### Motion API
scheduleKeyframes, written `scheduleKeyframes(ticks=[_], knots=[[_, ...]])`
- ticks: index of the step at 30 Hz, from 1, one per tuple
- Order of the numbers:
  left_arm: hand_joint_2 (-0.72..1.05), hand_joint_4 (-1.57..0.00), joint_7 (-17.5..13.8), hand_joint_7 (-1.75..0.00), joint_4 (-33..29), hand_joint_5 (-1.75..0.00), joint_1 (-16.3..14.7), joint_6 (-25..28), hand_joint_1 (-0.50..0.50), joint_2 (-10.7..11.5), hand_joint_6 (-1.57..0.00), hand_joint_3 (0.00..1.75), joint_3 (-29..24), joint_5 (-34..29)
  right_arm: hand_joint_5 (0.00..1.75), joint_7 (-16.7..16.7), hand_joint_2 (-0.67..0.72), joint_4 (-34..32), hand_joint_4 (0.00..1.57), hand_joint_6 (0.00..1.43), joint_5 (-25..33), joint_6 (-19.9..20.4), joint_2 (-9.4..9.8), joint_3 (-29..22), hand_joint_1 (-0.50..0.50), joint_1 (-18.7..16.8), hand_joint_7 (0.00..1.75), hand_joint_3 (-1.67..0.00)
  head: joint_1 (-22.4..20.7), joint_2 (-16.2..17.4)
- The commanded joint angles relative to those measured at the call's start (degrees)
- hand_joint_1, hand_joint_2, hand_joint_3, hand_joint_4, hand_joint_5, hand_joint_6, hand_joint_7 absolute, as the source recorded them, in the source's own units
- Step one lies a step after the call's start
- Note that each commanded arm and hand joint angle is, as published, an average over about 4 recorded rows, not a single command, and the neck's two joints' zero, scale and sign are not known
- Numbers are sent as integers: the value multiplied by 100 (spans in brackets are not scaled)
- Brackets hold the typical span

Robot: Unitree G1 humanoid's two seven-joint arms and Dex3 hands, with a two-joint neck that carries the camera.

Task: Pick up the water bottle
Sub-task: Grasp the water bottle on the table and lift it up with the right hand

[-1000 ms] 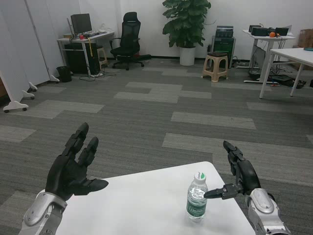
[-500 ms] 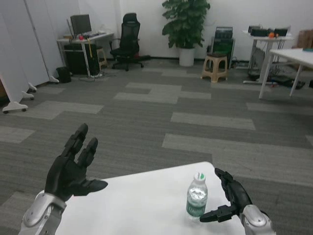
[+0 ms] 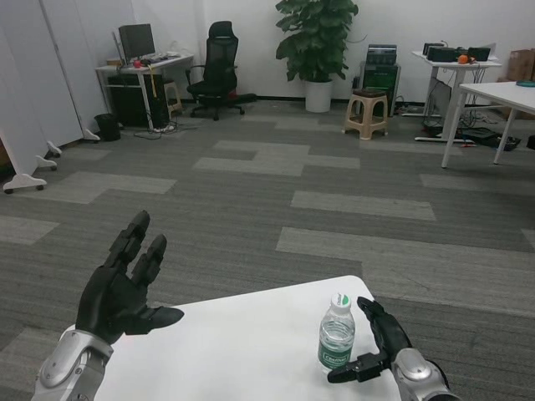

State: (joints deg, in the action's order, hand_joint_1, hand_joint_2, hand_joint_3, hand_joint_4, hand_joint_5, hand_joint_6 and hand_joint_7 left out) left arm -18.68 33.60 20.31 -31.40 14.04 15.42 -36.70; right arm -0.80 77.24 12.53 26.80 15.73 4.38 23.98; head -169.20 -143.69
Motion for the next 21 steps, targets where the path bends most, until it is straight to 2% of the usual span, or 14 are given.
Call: scheduleKeyframes(ticks=[1,8,14,21], knots=[[34,0,5,0,15,0,43,-24,-50,5,0,9,-20,-17,0,225,9,214,0,1,-23,-39,-48,59,-29,342,7,-8,-25,-11],[34,0,5,0,15,0,43,-32,-50,3,0,9,-31,-22,0,542,9,333,0,2,-111,-74,-114,98,-29,527,7,-10,-31,-14],[34,0,5,0,15,0,43,-32,-50,3,0,9,-31,-22,0,731,9,529,0,0,-163,-144,-162,336,-26,621,0,-8,-33,2],[34,0,5,0,15,0,43,-32,-50,-6,0,9,-31,-17,0,895,9,625,0,0,-275,-256,-217,597,-25,650,2,-8,-26,20]])
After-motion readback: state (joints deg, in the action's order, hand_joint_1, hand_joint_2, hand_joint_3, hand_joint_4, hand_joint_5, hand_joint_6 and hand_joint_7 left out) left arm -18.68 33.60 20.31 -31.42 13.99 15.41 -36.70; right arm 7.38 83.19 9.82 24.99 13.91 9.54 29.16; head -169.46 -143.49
